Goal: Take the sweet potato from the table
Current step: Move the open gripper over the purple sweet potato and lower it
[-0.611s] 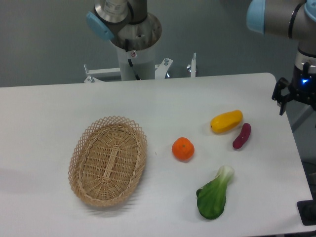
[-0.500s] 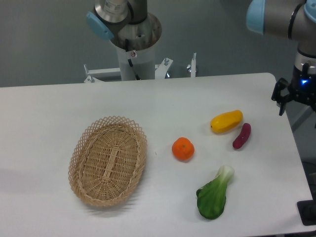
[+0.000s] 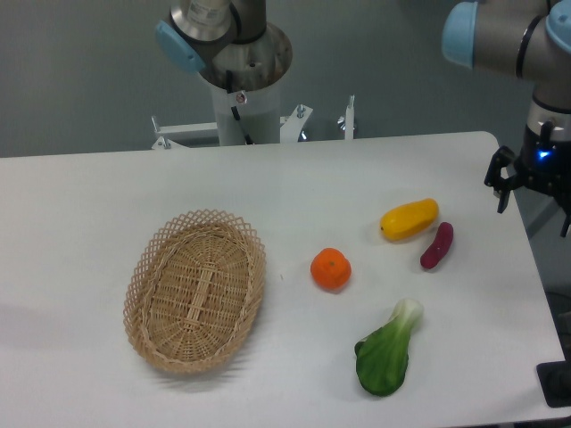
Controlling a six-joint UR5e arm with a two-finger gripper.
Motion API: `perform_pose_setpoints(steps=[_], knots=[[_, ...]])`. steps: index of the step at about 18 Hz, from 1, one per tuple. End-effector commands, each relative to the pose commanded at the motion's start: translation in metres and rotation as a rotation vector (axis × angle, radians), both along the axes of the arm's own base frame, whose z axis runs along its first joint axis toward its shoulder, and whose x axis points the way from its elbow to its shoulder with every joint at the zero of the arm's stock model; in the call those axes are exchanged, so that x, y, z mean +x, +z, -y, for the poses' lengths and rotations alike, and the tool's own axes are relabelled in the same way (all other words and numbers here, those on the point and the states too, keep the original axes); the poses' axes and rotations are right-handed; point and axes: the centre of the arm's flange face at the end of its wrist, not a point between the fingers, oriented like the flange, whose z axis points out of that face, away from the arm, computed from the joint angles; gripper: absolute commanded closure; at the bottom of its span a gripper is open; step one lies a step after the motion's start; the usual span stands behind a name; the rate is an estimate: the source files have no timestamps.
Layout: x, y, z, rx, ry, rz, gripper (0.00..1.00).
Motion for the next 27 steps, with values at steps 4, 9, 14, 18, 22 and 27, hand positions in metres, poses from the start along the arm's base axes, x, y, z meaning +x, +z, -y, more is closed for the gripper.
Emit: perform_pose_setpoints(steps=[4,9,14,18,22,27], knots=[[0.010,-0.029,-0.023,-0.019,0.047,0.034,0.00],[0.021,-0.086,-0.037,-0.084,0.065,0.038,0.00],[0.019,-0.125,-0.033,-0.129,0.074,0.029,0.00],[0.027,-0.150,-0.025,-0.140,0.089,0.061,0.00],[0.043,-0.171,-0.015,-0.138,0.092,0.058,0.00],[0.055,-0.185,-0.010,-0.157,0.079,0.079,0.00]])
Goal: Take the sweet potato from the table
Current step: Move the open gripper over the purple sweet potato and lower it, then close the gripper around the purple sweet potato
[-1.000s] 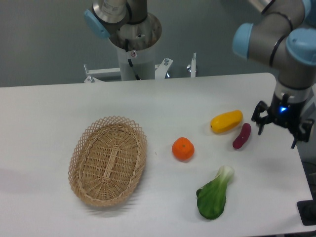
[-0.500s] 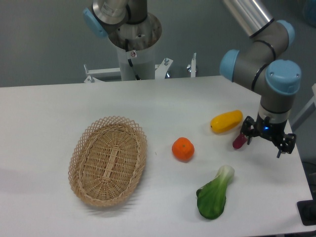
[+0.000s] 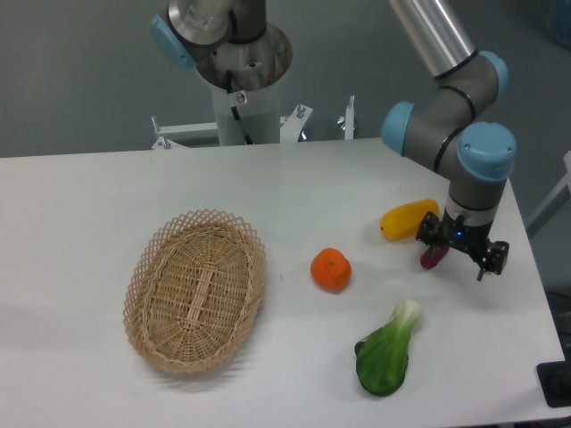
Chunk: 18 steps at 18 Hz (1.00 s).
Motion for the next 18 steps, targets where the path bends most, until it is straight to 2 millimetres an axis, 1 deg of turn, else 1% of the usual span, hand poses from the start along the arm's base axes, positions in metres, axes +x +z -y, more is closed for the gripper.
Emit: perform_pose_setpoints(steps=[6,10,11,14,15,16,17,18], knots=[[0.006,-0.010,0.007,-0.047,0.005,0.009,0.00],[0.006,-0.012,0.007,-0.046,0.011,0.009,0.00],[0.006,-0.012,0.007,-0.044,0.013,0.008,0.07],[0.005,-0.011,0.006,-0.042,0.008,0.006,0.36],[0.005,-0.013,0.006,-0.045,0.008,0.008,0.42],[0.004,-0.012,0.006,-0.044,0.008,0.005,0.45],[0.003,-0.010,0.005,-0.042,0.005,0.003,0.45],[0.003,-0.010,0.005,-0.041,0.005,0.001,0.49]])
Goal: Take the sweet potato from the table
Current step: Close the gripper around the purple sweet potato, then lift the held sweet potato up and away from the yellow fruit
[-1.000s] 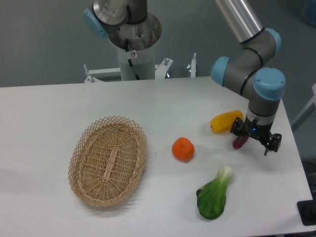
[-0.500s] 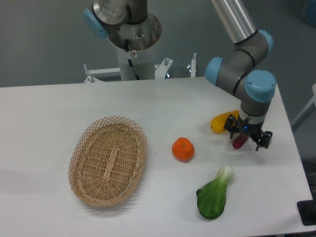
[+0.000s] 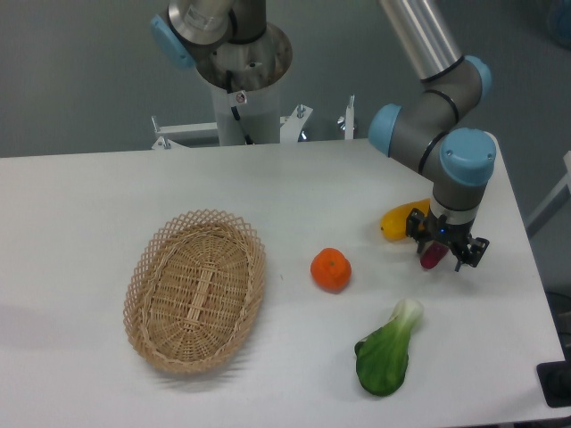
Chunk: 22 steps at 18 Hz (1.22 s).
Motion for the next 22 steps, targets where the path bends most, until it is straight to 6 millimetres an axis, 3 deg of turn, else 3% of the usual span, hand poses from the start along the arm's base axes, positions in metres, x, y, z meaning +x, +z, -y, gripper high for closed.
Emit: perform_pose_setpoints(steps=[4,12,18,22], knots=[[-0.004,0.004,-0.001,0.003,-0.008,-0.011,0.68],[-0.026,0.041,-0.012,0.045,-0.013,-0.067,0.73],[-0.041,0.092,-0.032,0.096,-0.025,-0.031,0.75],[-0.044,0.141,-0.038,0.130,-0.034,-0.007,0.75]])
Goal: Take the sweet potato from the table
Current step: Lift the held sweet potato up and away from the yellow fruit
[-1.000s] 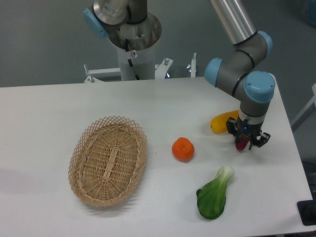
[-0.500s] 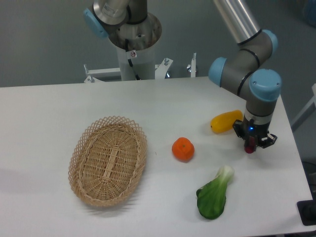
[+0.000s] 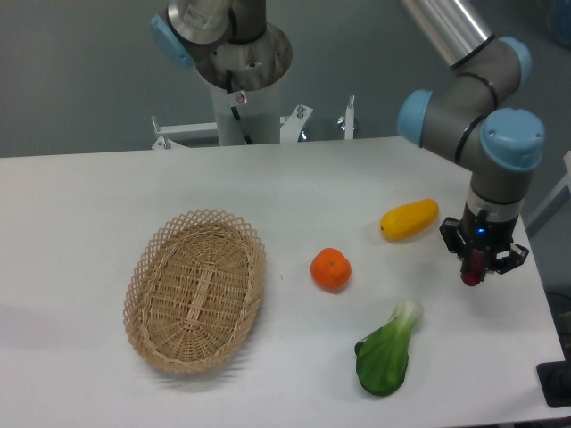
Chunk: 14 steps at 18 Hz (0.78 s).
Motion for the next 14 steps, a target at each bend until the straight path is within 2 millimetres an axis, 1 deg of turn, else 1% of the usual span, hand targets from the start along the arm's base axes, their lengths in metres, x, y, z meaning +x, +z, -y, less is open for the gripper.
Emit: perform_pose_setpoints(steps=[4,8,12,14], knots=[[0.005,0.037,0.002,0.002,-0.001,0.010,0.75],[0.016,0.065,0.006,0.001,-0.008,0.003,0.75],[0.025,0.083,0.008,0.004,-0.013,-0.008,0.75],[0.034,0.085,-0.002,0.003,-0.027,-0.010,0.75]])
